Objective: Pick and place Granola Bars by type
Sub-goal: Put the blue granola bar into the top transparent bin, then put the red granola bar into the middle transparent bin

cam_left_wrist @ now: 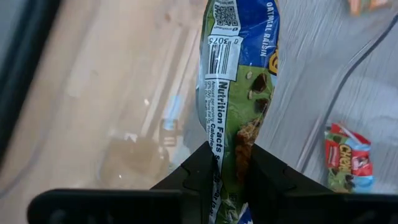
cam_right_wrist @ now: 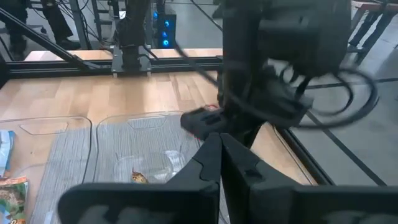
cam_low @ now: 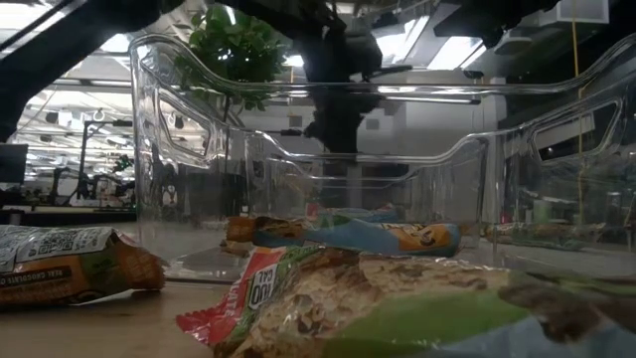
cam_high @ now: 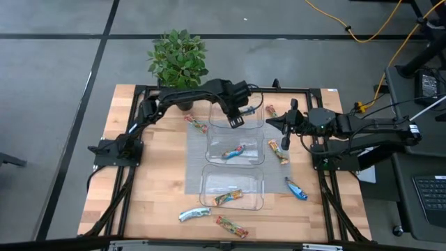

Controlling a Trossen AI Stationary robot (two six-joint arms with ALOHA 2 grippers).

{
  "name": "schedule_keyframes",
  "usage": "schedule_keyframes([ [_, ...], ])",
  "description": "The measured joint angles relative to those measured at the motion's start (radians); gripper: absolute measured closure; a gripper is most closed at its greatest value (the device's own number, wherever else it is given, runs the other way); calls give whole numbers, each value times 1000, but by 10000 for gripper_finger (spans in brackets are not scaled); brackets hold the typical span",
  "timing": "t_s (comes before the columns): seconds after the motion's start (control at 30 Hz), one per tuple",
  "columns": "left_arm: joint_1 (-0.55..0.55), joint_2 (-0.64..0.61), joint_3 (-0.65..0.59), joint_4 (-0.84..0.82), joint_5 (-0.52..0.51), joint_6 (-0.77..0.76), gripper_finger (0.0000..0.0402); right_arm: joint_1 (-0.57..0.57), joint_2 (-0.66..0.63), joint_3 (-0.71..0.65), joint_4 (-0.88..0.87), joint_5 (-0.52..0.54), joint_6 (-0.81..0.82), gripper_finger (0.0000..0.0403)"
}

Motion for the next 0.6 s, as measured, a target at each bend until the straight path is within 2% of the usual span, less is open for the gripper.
schedule_keyframes([
  [0.3, 1, 71, -1, -16, 4, 45, 322, 0, 0, 0, -2, 0, 1, 395],
  [0.6, 4, 99, -1, -36, -14, 84, 268, 0, 0, 0, -3, 0, 1, 395],
])
